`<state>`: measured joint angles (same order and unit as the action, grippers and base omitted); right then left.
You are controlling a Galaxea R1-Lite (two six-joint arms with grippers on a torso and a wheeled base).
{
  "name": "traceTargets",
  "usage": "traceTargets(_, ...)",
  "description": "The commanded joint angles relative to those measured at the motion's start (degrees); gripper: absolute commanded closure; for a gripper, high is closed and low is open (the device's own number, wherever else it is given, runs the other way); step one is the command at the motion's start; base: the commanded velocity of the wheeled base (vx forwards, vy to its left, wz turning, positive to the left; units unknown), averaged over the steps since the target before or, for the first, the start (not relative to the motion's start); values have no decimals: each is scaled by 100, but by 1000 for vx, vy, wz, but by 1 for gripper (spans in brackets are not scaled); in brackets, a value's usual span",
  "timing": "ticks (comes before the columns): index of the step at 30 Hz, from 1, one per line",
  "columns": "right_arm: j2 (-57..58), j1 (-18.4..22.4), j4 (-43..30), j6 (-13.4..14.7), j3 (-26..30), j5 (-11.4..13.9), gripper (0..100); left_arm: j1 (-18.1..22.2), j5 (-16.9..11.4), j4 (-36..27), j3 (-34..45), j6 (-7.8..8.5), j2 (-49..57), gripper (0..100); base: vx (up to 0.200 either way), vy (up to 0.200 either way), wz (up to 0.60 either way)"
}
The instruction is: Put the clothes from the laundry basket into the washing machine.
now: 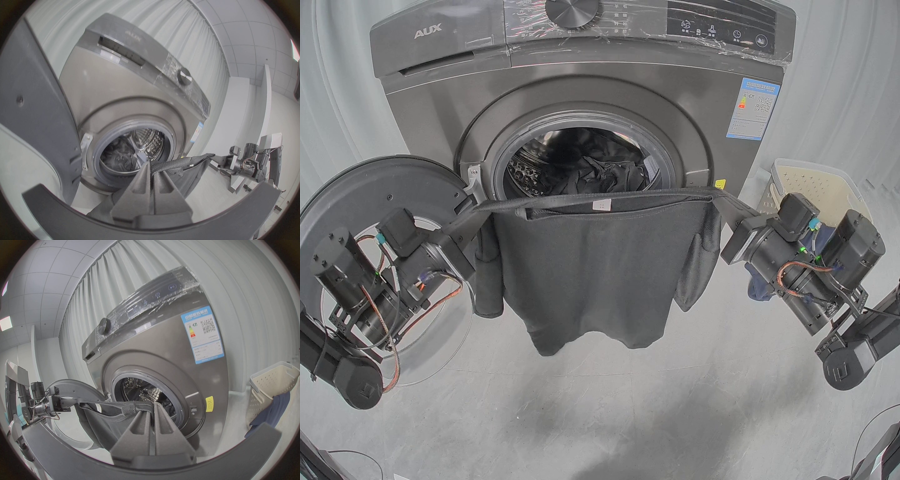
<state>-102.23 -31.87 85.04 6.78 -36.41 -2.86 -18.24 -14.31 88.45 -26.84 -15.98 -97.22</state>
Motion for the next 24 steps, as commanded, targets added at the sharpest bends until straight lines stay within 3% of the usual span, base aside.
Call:
traceTargets(1, 247, -39, 4, -10, 11, -4, 100, 4, 16, 5, -128, -19, 335, 100, 0, 0, 0)
traceTargets(24, 335, -92, 12, -10, -112, -4, 100, -163, 16, -4, -111, -10, 476, 100, 0, 0, 0)
